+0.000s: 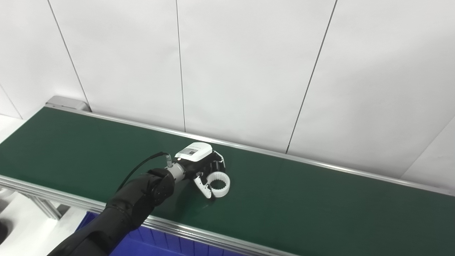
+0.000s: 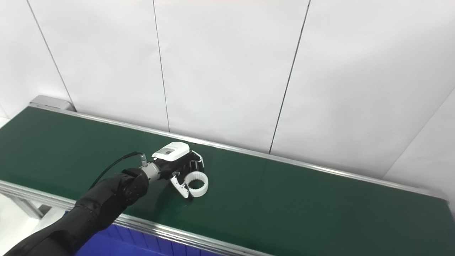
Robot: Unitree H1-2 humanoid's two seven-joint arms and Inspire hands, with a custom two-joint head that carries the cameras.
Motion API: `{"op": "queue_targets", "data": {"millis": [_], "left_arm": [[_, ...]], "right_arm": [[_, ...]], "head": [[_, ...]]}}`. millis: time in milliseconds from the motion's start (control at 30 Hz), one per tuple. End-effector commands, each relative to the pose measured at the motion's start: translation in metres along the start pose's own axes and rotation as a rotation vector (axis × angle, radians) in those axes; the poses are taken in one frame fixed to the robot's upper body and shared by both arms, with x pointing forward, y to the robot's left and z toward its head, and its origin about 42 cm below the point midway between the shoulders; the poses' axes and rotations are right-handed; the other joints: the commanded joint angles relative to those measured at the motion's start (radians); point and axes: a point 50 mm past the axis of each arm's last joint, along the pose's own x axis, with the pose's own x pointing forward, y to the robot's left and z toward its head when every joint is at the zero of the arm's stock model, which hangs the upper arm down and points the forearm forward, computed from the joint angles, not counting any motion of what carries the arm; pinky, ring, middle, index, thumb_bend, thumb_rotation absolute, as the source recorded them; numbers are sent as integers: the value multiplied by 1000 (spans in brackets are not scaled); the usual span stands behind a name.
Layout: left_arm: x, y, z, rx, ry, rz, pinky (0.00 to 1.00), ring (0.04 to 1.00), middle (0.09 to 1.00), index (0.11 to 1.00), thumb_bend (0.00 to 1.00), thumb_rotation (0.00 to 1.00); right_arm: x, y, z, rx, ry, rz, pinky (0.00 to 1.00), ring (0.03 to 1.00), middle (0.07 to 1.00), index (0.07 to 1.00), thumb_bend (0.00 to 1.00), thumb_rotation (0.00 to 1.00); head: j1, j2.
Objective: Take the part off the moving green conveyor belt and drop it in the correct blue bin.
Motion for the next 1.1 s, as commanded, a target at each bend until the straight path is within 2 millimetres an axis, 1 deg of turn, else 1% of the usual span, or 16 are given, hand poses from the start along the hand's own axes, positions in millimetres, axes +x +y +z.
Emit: {"op": "queue_targets", "data": {"millis": [0, 100, 167, 233, 267, 333, 367, 400, 433, 500, 600, 667, 767, 833, 933, 1067], "left_arm": [[-2, 21, 3, 40, -30, 14, 431, 512, 513, 479, 517, 0], [-14, 44, 7, 88, -83, 63, 408, 495, 510, 477, 517, 0], [-31, 61, 12, 135, -117, 101, 391, 483, 511, 475, 518, 0], [-47, 71, 17, 161, -144, 126, 369, 466, 511, 474, 518, 0], [-61, 77, 20, 178, -159, 142, 363, 461, 511, 473, 519, 0], [-92, 84, 26, 207, -175, 162, 377, 445, 509, 474, 520, 0], [-106, 85, 31, 217, -175, 165, 403, 461, 509, 473, 519, 0], [-119, 84, 33, 220, -172, 167, 424, 478, 510, 471, 519, 0], [-130, 82, 36, 222, -169, 169, 434, 489, 511, 470, 518, 0], [-150, 76, 39, 221, -159, 170, 439, 498, 512, 469, 518, 0], [-184, 58, 41, 209, -111, 144, 445, 499, 512, 469, 519, 0], [-198, 49, 42, 203, -89, 124, 442, 493, 514, 468, 520, 0], [-229, 24, 42, 203, -57, 53, 433, 497, 512, 470, 519, 0], [-244, 9, 39, 209, -44, 14, 428, 491, 509, 472, 519, 0], [-257, -9, 32, 214, 10, -61, 447, 482, 492, 487, 520, 0], [-258, -19, 27, 251, 58, -144, 455, 493, 492, 485, 521, 0]], "right_arm": [[0, 7, 10, 30, -46, 2, 784, 844, 963, 983, 684, 1000], [0, 7, 12, 33, -48, 5, 787, 843, 965, 989, 688, 1000], [0, 6, 15, 27, -51, 8, 787, 842, 963, 994, 681, 1000], [0, 5, 16, 30, -51, 9, 789, 847, 963, 995, 677, 1000], [0, 4, 19, 32, -52, 10, 790, 848, 964, 995, 677, 1000], [1, 1, 23, 36, -52, 10, 801, 853, 972, 999, 688, 1000], [1, -1, 26, 36, -54, 9, 803, 855, 974, 999, 694, 1000], [1, -2, 27, 33, -53, 9, 802, 853, 974, 996, 698, 1000], [2, -4, 30, 29, -53, 9, 799, 851, 973, 993, 704, 1000], [2, -7, 33, 25, -53, 10, 791, 847, 969, 989, 711, 1000], [4, -13, 37, 24, -59, 13, 777, 836, 959, 979, 719, 1000], [5, -15, 40, 28, -61, 15, 768, 829, 952, 967, 733, 1000], [7, -20, 44, 32, -62, 12, 756, 818, 945, 956, 742, 1000], [9, -21, 45, 31, -63, 14, 747, 806, 937, 947, 736, 1000], [11, -22, 47, 27, -60, 18, 737, 795, 931, 942, 745, 1000], [15, -20, 49, 24, -61, 18, 722, 789, 924, 939, 750, 1000]], "head": [[3, 2], [16, 21], [26, 44], [26, 44], [44, 80], [57, 104], [72, 122], [72, 122], [86, 141], [98, 153], [114, 167], [124, 176], [133, 191], [131, 198], [126, 202], [115, 206]]}}
